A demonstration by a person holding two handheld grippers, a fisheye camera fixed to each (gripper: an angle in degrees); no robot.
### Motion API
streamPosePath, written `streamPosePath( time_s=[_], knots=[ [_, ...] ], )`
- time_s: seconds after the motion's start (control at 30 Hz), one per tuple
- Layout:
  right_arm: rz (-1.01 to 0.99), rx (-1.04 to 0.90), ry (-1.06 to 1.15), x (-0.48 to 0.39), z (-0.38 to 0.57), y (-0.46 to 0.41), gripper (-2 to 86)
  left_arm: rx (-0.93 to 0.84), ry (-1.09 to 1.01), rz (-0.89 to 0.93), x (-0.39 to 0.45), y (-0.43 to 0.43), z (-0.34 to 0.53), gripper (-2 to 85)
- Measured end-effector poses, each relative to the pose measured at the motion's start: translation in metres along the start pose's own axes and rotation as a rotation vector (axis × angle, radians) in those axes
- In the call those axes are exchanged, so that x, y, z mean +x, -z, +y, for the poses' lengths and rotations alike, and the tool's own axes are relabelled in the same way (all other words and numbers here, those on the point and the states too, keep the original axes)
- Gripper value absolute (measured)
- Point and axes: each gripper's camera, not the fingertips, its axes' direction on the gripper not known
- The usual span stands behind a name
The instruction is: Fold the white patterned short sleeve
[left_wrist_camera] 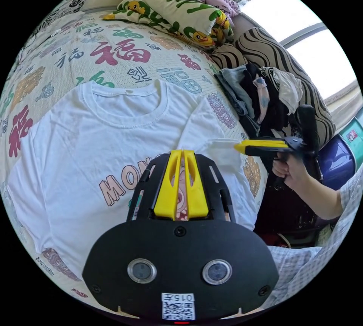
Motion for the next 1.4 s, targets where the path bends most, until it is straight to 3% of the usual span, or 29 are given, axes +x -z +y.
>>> streamPosePath(
  time_s=[0.27,0.43,0.57,0.8,0.87,1.13,1.4],
  knots=[
    [-0.001,-0.222,0.031,-0.031,0.016,-0.067,2.2,-0.133,0.032,-0.09,-0.018,-0.013,0.009,1.0],
    [-0.081,-0.109,-0.077,-0.004,0.019,-0.025,5.3,-0.159,-0.044,-0.135,-0.018,0.005,-0.01,7.1],
    [0.016,-0.061,-0.211,0.032,0.022,-0.012,6.2,-0.047,-0.09,-0.066,-0.005,0.012,-0.056,8.6],
    [0.079,-0.136,-0.205,0.034,-0.002,-0.045,6.1,-0.128,-0.115,-0.044,0.025,-0.071,-0.131,7.6],
    [0.09,-0.154,-0.206,0.033,-0.006,-0.051,1.9,-0.163,-0.126,-0.045,0.031,-0.09,-0.142,3.0],
    [0.01,-0.078,-0.273,0.043,0.001,-0.046,-0.5,-0.13,-0.079,-0.057,0.022,-0.095,-0.148,0.7],
    [-0.005,-0.032,-0.297,0.046,-0.015,-0.033,3.8,-0.075,-0.074,-0.022,0.015,-0.064,-0.134,8.1]
  ],
)
